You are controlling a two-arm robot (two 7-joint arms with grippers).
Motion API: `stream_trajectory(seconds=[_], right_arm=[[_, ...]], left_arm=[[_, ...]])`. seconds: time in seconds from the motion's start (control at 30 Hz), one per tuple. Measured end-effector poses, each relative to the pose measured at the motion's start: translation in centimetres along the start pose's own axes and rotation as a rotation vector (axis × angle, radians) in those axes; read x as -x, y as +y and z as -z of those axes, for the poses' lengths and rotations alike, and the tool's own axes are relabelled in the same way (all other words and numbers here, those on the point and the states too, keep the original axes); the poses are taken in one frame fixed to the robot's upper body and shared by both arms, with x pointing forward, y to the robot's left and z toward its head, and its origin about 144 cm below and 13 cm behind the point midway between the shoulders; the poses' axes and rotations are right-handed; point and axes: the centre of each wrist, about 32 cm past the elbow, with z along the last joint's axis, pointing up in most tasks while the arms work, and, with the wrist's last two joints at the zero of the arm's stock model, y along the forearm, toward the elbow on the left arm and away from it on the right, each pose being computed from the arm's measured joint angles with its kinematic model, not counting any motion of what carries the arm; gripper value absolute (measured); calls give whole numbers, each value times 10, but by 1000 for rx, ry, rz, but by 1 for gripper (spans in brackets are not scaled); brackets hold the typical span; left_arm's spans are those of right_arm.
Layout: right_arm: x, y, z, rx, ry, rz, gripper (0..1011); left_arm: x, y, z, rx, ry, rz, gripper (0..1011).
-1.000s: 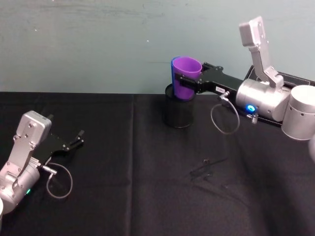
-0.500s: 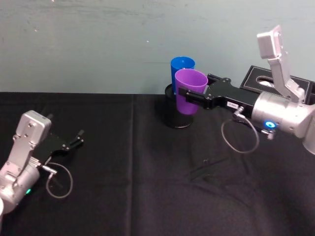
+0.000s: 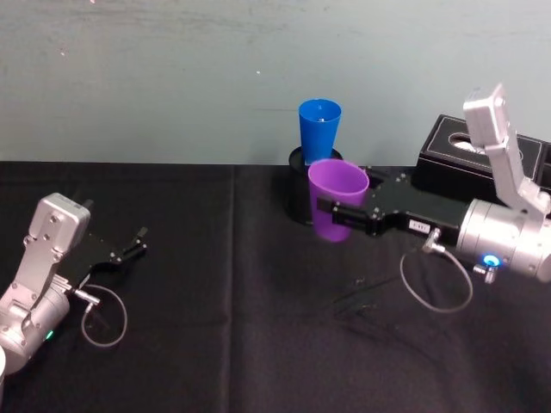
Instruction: Pick up one cup with a gripper and tap it against the other cup.
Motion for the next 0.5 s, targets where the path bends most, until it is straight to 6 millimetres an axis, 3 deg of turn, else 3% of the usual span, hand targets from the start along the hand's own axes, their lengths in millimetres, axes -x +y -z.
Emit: stream_trajectory(seconds=[0.5], right_arm=[[-5,5,55,-25,-12,-26,729]], left_arm=[[0,0,0,0,0,0,1012]])
